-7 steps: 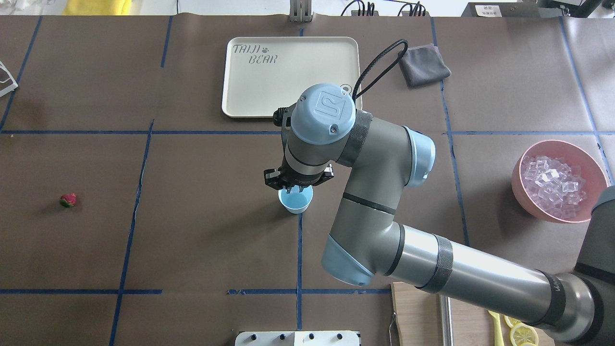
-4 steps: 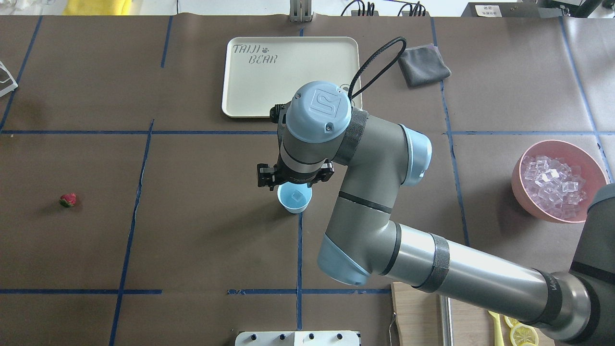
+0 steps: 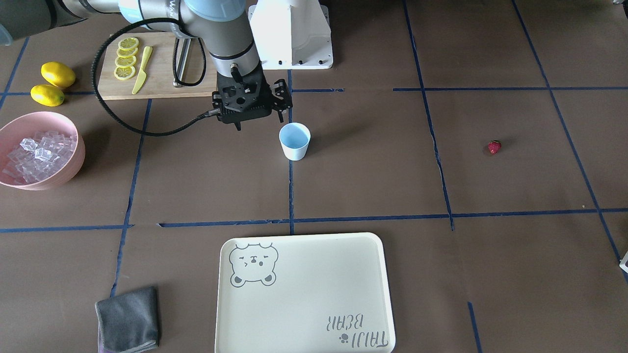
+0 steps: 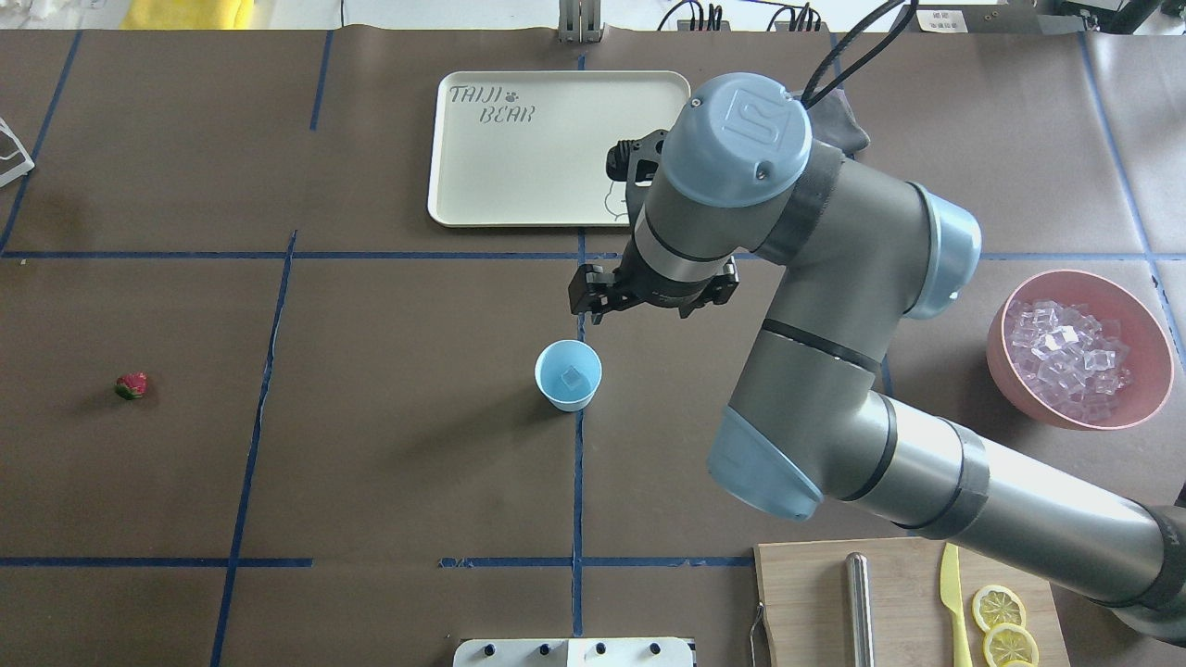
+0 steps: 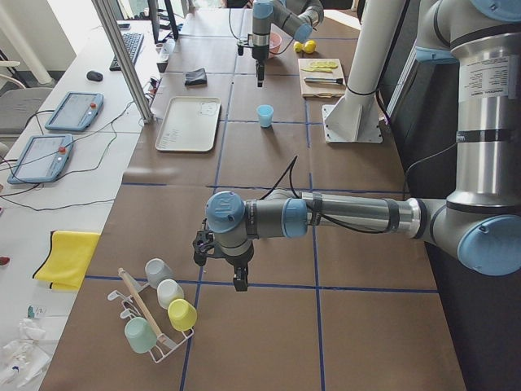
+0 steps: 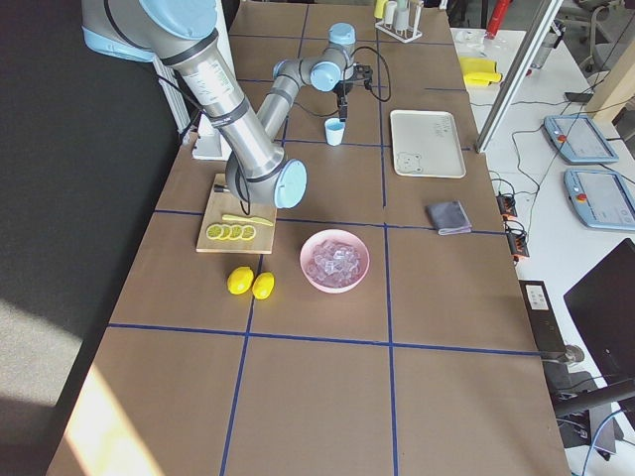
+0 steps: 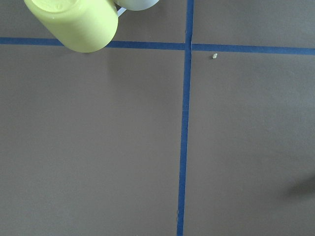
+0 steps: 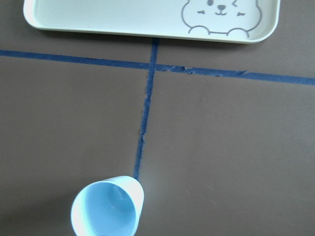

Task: Put ice and strawberries in cup
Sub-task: 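Move the right gripper back toward the pink bowl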

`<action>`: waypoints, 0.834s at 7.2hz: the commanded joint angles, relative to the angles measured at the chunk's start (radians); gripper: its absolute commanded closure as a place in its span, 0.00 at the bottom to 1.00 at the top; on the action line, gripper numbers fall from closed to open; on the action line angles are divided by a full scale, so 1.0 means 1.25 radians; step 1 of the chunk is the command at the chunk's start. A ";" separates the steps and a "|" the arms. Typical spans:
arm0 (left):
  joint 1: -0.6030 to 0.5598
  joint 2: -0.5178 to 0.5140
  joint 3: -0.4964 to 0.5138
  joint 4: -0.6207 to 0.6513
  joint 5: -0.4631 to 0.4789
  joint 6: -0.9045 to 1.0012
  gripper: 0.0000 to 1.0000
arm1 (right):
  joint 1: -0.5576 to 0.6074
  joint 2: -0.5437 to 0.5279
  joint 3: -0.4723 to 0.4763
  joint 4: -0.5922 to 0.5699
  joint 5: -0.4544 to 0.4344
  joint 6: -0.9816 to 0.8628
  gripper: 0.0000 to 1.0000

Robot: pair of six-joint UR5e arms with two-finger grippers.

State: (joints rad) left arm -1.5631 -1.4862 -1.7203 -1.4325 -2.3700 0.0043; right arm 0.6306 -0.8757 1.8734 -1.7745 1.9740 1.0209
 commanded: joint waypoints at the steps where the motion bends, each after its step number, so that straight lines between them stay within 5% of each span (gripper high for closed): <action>1: 0.000 0.000 -0.012 0.000 0.000 -0.014 0.00 | 0.105 -0.088 0.111 -0.119 0.021 -0.187 0.00; 4: 0.000 0.000 -0.029 0.001 0.000 -0.029 0.00 | 0.212 -0.240 0.155 -0.108 0.073 -0.430 0.00; 6: 0.000 0.001 -0.030 0.000 0.000 -0.029 0.00 | 0.264 -0.344 0.158 -0.022 0.113 -0.518 0.00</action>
State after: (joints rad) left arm -1.5631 -1.4854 -1.7564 -1.4316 -2.3700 -0.0311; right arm 0.9206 -1.2268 2.0671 -1.8642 2.0870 0.4396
